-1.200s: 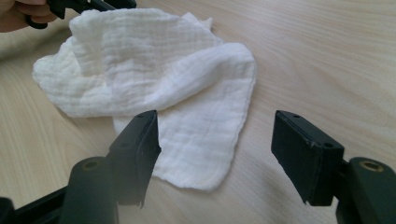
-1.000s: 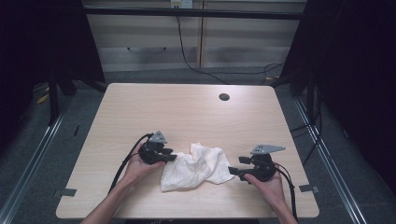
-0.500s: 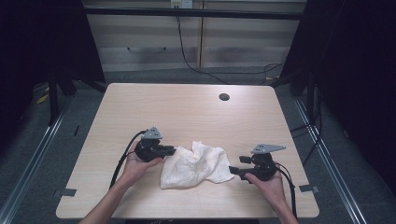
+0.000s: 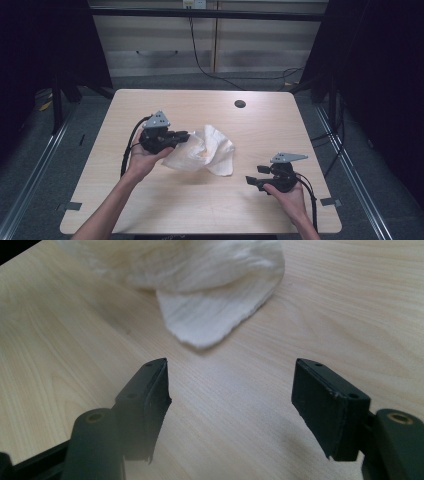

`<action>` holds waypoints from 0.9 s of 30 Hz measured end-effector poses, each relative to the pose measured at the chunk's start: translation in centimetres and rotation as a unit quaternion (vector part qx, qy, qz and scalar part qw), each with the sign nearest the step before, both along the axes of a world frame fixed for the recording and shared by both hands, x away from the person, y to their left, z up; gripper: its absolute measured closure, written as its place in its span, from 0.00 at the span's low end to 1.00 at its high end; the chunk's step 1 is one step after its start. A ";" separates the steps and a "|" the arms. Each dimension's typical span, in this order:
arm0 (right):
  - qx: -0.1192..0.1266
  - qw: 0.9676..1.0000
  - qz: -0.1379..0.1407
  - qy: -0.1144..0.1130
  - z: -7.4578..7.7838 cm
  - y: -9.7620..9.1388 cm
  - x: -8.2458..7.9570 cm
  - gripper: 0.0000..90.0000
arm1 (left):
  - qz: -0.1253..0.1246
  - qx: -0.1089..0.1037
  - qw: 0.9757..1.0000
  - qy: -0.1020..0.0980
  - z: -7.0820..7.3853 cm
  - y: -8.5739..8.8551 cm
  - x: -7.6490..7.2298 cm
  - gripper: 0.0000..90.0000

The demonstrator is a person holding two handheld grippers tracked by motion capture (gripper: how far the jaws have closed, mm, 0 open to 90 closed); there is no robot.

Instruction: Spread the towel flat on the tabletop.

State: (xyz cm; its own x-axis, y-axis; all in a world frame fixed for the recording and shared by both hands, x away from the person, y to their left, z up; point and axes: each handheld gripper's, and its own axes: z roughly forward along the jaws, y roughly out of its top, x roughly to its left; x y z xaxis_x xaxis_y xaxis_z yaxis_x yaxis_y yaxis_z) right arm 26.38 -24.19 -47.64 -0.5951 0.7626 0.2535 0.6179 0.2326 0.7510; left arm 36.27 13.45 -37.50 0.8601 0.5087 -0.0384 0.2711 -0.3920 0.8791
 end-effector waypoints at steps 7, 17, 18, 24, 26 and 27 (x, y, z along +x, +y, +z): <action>0.002 1.000 -0.003 0.000 0.1 -0.3 -0.1 0.35 | -0.016 -0.014 0.999 -0.040 4.4 -1.5 -0.1 0.92; 0.003 1.000 -0.007 0.002 0.0 -0.4 -0.1 0.35 | -0.042 -0.001 0.999 -0.004 -0.4 0.2 -2.2 0.92; 0.003 1.000 -0.007 0.002 0.0 -0.4 -0.1 0.35 | -0.042 -0.001 0.999 -0.004 -0.4 0.2 -2.2 0.92; 0.000 1.000 -0.003 0.007 -0.2 0.0 0.1 0.35 | 0.006 0.012 0.999 0.048 -5.3 3.7 -1.6 0.91; -0.001 1.000 -0.002 0.010 -0.3 0.1 0.1 0.35 | 0.019 0.015 0.998 0.056 -6.2 4.6 -1.3 0.90; -0.001 1.000 -0.001 0.010 -0.4 0.2 0.2 0.35 | 0.027 0.017 0.998 0.061 -6.7 5.0 -1.1 0.90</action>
